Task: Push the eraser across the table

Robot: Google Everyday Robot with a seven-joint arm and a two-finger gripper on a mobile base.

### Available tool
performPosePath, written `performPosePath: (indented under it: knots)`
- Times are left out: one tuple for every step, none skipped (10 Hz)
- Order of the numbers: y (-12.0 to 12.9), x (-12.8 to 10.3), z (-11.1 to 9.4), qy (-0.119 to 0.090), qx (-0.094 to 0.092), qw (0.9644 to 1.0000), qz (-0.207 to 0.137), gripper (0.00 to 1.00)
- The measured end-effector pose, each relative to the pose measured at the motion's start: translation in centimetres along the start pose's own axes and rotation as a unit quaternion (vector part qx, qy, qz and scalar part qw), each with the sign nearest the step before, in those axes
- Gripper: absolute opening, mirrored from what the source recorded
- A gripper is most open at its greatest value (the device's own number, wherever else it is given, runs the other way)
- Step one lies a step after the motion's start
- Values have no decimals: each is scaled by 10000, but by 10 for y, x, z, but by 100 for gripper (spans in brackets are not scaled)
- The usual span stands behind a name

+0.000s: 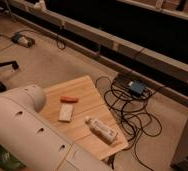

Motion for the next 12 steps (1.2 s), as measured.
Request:
performPosePath:
  knots:
    - [-2,0,1,17,-8,10000,4,80]
    - [-2,-1,1,29,-1,10000,6,80]
    - [-4,1,1,38,12,10000,23,80]
    - [-8,5,0,41,23,10000,75,80]
    - [-14,11,-1,20,38,9999,168,80]
    - [-17,14,-2,1,44,9998,219,80]
    - [-22,18,-3,-31,54,9996,289,80]
    - [-25,22,-3,-42,49,9994,342,80]
    - [-28,25,-3,-55,43,9992,389,80]
    - [-32,30,-3,-79,34,9990,441,80]
    - [-35,32,-3,-100,31,9988,468,80]
    - [-37,33,-2,-114,22,9987,487,80]
